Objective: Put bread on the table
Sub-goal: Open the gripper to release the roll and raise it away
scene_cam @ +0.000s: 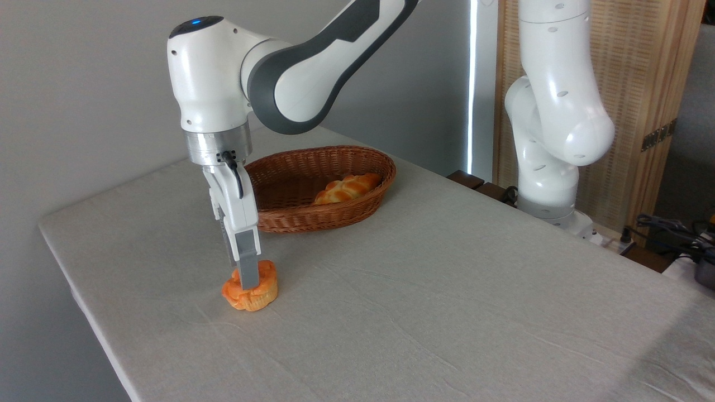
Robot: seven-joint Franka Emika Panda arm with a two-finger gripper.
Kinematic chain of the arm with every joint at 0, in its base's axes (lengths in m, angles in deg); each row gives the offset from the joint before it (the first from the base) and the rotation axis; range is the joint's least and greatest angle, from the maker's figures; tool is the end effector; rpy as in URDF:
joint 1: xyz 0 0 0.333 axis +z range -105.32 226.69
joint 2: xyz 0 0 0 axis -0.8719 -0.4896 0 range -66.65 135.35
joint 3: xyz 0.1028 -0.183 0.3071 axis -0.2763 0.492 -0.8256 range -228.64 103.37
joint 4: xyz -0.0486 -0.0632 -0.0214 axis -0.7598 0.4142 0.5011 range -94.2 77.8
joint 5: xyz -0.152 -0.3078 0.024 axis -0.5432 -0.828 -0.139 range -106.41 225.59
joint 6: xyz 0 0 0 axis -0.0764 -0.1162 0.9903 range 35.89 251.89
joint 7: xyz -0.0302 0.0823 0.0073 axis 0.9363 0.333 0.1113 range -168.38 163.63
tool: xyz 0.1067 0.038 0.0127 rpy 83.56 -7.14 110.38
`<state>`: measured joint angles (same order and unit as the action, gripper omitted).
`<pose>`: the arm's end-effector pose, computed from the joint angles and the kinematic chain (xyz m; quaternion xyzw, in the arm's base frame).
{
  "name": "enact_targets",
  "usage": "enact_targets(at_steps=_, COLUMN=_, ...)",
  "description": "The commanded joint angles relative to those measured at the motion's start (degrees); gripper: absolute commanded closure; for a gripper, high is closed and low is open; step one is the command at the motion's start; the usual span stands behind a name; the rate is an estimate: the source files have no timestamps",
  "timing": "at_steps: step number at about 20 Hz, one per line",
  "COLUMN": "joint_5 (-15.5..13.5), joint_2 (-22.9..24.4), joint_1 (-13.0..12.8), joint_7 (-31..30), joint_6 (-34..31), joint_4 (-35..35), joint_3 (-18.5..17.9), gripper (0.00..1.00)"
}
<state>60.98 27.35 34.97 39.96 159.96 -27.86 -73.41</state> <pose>0.5427 -0.1487 0.5137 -0.8725 0.4848 -0.0501 0.0347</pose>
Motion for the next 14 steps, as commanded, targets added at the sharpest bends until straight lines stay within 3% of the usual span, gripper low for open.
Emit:
enact_targets(at_steps=1, joint_5=-0.77, joint_2=2.95, joint_1=1.63, joint_7=-0.32, joint_6=-1.60, joint_4=0.94, joint_3=0.32, gripper=0.00)
enact_targets(at_steps=4, joint_5=-2.88, joint_2=4.97, joint_1=4.44, joint_7=0.03, joint_6=-6.34, joint_4=3.22, joint_3=1.02, gripper=0.00)
enact_targets(at_steps=7, joint_5=-6.13, joint_2=6.03, joint_1=9.44, joint_7=-1.72, joint_6=-14.75, joint_4=8.48, joint_3=3.47, gripper=0.00)
enact_targets(at_steps=14, joint_5=-5.87, joint_2=7.26, joint_1=18.59, joint_7=-6.47, joint_6=-28.40, joint_4=17.90, joint_3=7.43, gripper=0.00)
